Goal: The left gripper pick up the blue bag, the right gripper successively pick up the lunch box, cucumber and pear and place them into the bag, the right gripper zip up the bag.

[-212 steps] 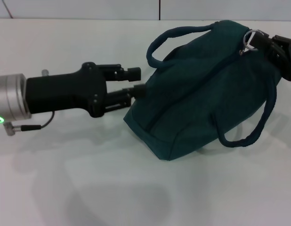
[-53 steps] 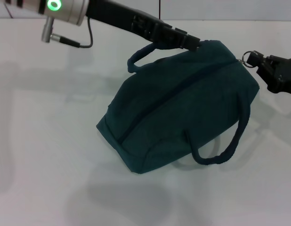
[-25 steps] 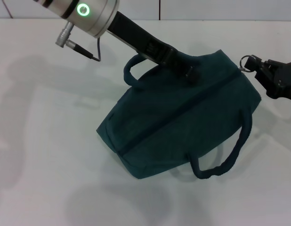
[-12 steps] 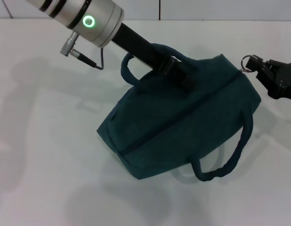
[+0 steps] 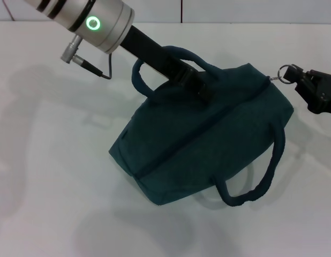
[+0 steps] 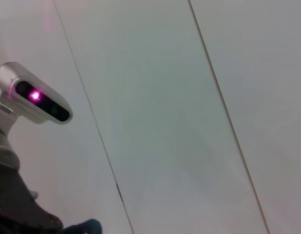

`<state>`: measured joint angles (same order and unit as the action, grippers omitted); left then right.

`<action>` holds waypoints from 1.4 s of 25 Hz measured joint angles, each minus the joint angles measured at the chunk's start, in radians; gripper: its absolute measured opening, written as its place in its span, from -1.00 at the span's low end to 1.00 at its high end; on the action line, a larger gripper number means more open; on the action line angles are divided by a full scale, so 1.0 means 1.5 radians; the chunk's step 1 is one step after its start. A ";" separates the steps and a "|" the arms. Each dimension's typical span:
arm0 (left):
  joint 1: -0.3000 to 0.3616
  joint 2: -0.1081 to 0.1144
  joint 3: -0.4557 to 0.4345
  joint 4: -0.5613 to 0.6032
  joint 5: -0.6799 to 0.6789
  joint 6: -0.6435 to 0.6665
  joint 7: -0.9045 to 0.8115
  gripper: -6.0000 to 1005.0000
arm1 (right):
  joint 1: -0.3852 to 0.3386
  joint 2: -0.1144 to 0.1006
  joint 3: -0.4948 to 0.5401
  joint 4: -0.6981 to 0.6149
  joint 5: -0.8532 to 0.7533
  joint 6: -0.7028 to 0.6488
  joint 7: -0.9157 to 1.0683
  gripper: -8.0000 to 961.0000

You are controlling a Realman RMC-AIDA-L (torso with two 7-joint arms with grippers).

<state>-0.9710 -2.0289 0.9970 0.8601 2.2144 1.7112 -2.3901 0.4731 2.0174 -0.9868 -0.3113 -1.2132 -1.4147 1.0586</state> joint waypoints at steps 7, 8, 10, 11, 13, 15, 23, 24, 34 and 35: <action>0.000 0.008 0.000 0.001 -0.041 0.049 0.000 -0.88 | 0.002 0.002 -0.003 0.000 0.000 0.021 -0.002 -0.75; 0.000 0.010 0.000 0.001 -0.049 0.055 0.000 -0.88 | 0.003 0.002 -0.004 0.000 -0.001 0.024 -0.002 -0.75; 0.000 0.014 0.000 0.000 -0.055 0.061 0.000 -0.88 | 0.004 0.002 -0.005 0.000 -0.002 0.029 -0.003 -0.75; 0.000 0.016 0.000 -0.001 -0.057 0.062 0.000 -0.88 | 0.005 0.002 -0.005 0.000 -0.003 0.031 -0.004 -0.75; 0.002 0.017 0.000 -0.003 -0.057 0.062 0.000 -0.88 | 0.006 0.003 -0.006 0.004 -0.003 0.033 -0.007 -0.75; 0.004 0.017 0.000 -0.004 -0.057 0.061 0.000 -0.88 | 0.011 0.003 -0.006 0.010 -0.004 0.032 -0.010 -0.75; 0.008 0.013 0.000 -0.006 -0.057 0.041 0.017 -0.88 | 0.022 0.000 -0.047 0.014 -0.005 -0.029 0.016 -0.74; 0.008 0.013 0.000 -0.006 -0.057 0.041 0.020 -0.88 | 0.022 -0.001 -0.054 0.013 -0.005 -0.043 0.020 -0.74; 0.030 0.011 -0.040 -0.001 -0.059 0.032 0.122 -0.79 | -0.008 -0.029 0.004 0.005 -0.001 -0.126 0.028 -0.31; 0.033 0.009 -0.053 -0.001 -0.059 0.031 0.140 -0.78 | -0.013 -0.030 0.019 0.003 -0.001 -0.135 0.025 -0.23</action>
<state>-0.9213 -2.0157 0.9170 0.8592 2.1260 1.7577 -2.1808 0.4543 1.9728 -0.9588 -0.3071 -1.2143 -1.6169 1.0960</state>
